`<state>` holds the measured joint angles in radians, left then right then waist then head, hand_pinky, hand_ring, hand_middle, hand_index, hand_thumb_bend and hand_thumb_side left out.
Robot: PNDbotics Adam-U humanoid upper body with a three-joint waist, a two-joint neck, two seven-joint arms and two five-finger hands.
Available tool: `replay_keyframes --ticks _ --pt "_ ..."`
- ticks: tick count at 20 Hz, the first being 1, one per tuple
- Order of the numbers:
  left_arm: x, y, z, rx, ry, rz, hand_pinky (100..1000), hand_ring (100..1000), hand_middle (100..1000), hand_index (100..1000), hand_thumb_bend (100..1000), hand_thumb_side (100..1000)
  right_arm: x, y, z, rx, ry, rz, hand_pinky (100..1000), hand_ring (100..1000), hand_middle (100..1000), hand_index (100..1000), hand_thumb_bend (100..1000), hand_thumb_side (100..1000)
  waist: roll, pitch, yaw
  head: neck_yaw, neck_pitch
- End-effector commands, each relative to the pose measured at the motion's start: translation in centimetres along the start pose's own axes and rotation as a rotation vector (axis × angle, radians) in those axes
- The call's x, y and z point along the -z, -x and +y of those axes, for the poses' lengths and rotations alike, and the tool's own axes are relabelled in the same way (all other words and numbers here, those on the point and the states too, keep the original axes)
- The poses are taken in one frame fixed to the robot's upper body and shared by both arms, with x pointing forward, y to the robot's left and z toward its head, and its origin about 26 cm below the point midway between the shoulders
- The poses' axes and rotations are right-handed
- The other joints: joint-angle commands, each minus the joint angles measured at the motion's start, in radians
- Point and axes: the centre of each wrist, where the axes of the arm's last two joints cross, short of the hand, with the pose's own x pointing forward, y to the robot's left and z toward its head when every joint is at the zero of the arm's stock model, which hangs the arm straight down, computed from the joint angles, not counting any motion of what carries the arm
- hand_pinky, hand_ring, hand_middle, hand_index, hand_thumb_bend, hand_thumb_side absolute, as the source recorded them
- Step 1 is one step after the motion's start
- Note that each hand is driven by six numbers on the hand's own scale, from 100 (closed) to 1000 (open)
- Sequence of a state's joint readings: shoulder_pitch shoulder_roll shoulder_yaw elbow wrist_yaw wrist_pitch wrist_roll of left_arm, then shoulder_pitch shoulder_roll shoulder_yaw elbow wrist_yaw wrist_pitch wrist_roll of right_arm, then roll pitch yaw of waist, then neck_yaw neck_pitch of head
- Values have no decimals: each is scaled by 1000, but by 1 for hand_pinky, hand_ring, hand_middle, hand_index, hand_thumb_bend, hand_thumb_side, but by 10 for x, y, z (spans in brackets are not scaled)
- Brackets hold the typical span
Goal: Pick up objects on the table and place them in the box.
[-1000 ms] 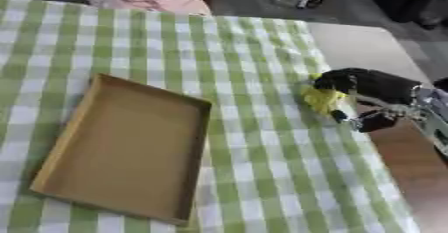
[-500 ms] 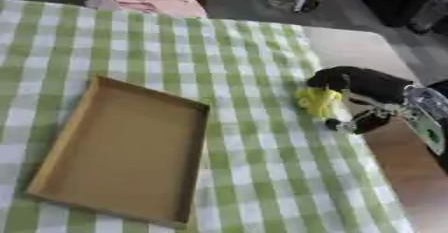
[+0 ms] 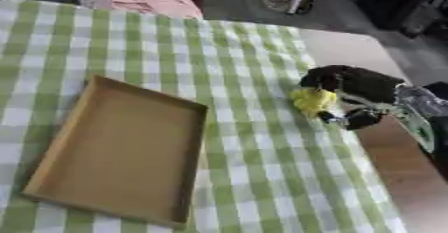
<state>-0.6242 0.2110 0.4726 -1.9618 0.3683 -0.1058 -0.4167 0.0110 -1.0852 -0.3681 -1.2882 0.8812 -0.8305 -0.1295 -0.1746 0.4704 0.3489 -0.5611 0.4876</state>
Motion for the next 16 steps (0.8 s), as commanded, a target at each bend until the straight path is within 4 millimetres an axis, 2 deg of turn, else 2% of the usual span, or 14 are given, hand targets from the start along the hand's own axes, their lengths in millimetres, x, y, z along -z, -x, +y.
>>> replay_keyframes --ticks 1,5,10,12,14,16 --pt "7 -11 3 34 26 -18 564 779 802 514 100 733 0 4 -10 -30 -25 -5 908 964 903 1000 159 179 3 -18 -2 -8 -13" --pt "6 -11 3 34 25 -14 564 779 803 514 100 736 1 3 -7 -19 -30 -6 889 943 857 971 132 194 2 -15 -1 -10 -14" --pt "5 -10 4 35 25 -11 564 780 804 512 100 737 3 1 -7 -17 20 10 842 872 707 878 143 229 1 -12 1 -15 -14" --pt "5 -10 4 36 24 -8 564 781 805 512 100 738 3 0 -8 -24 65 20 822 832 650 832 194 237 1 -11 0 -15 -13" --pt "4 -10 4 36 26 -7 565 781 805 512 100 737 5 -1 -10 -42 123 34 810 799 596 781 215 218 1 -11 -2 -15 -12" --pt "5 -10 4 37 25 -8 565 781 805 512 100 736 6 -2 -11 -64 168 44 804 787 584 769 197 200 1 -10 -2 -16 -12"
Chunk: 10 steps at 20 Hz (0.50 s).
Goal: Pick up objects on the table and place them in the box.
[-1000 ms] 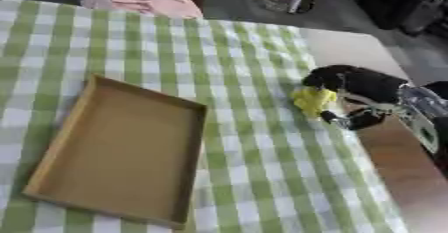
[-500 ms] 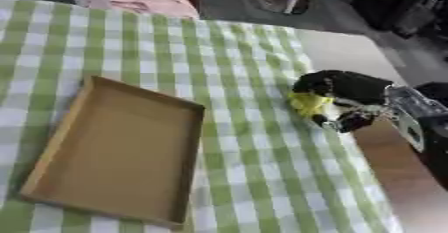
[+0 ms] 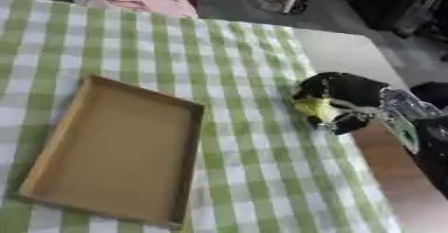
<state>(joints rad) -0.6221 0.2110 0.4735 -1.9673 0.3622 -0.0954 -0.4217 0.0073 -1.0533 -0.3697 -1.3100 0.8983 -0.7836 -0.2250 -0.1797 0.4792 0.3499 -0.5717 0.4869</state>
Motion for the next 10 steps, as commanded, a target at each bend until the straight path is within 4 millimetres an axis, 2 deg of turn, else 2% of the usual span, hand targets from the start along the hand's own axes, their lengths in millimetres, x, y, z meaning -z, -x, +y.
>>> replay_keyframes --ticks 1,5,10 --pt "4 -9 5 34 18 -17 565 781 805 512 100 736 3 5 -16 -70 73 9 802 785 583 767 182 195 7 -19 -3 -6 -11" --pt "4 -8 5 34 17 -12 566 780 805 512 100 736 1 4 -13 -93 101 14 791 766 573 755 103 148 8 -22 -9 -7 -3" --pt "3 -9 4 31 17 -10 568 780 806 512 100 738 -4 3 -4 -94 58 17 791 788 623 804 137 143 8 -24 -8 -20 -7"
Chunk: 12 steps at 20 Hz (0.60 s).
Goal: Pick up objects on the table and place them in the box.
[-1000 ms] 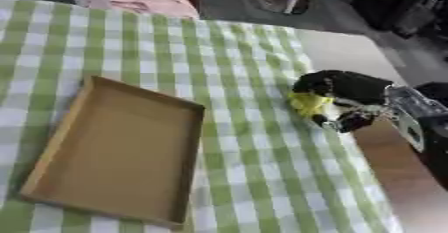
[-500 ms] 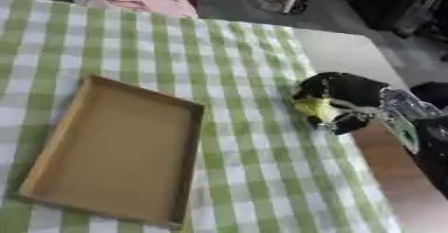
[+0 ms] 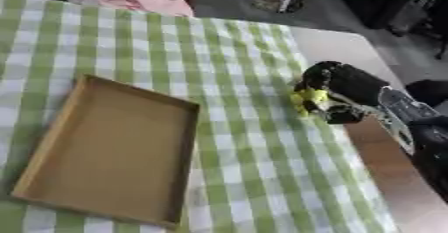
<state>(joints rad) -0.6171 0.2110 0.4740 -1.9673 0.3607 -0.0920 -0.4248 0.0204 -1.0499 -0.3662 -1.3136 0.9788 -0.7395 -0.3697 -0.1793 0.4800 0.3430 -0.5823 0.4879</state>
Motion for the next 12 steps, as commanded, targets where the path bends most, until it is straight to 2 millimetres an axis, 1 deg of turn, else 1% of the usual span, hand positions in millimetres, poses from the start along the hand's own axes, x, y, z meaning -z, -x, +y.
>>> replay_keyframes --ticks 1,2,3,4,5,6,9,12 --pt "5 -9 4 30 14 -19 568 781 806 512 100 738 -3 6 -6 -34 -39 -7 814 838 729 887 234 156 7 -24 0 -11 -9" --pt "5 -10 4 31 14 -19 568 781 806 511 100 738 -4 6 -5 -37 -63 -5 824 868 778 928 277 163 7 -23 0 -12 -10" --pt "5 -10 4 31 14 -19 569 781 807 511 100 738 -5 7 -5 -42 -81 -1 830 883 806 947 308 158 7 -23 0 -13 -10" --pt "5 -10 4 31 14 -18 569 781 807 511 100 739 -5 8 -5 -47 -91 4 831 889 814 950 323 159 7 -22 0 -13 -10" --pt "5 -9 4 31 15 -17 569 782 807 510 100 739 -5 8 -7 -52 -93 12 830 891 819 950 311 149 6 -22 -1 -14 -9" --pt "5 -9 4 31 16 -16 569 782 807 510 100 740 -5 9 -7 -56 -92 19 830 891 818 949 324 152 6 -21 -1 -15 -8" --pt "4 -9 4 32 16 -13 569 782 808 509 100 741 -4 10 -9 -58 -77 31 817 875 789 914 228 154 5 -20 1 -21 -10" --pt "4 -8 4 28 20 -12 569 782 808 509 100 741 -3 9 -8 -61 -72 38 799 854 754 882 212 141 3 -18 6 -31 -13"
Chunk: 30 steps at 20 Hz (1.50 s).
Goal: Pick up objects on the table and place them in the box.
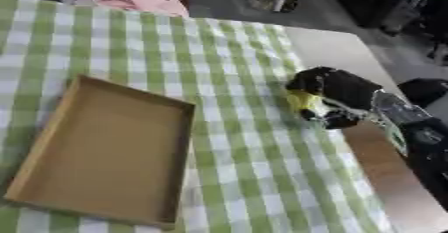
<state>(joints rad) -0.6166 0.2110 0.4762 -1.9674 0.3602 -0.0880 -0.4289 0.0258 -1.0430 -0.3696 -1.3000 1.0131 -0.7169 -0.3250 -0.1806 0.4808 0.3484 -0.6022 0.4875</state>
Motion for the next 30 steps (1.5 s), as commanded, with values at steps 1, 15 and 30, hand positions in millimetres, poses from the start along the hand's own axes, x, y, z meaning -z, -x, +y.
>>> replay_keyframes --ticks 1,15,30 --pt "5 -8 4 27 19 -17 569 782 808 509 100 741 1 9 -12 -41 2 14 784 838 738 868 209 137 4 -18 3 -13 -15" --pt "4 -8 5 19 15 -14 571 783 809 507 100 744 -1 2 0 -35 -35 17 567 690 590 734 162 100 -3 -13 14 -23 -13" --pt "2 -9 4 16 9 3 573 783 809 509 100 743 -4 0 2 -23 60 2 450 577 503 637 100 100 5 -29 -9 -27 17"
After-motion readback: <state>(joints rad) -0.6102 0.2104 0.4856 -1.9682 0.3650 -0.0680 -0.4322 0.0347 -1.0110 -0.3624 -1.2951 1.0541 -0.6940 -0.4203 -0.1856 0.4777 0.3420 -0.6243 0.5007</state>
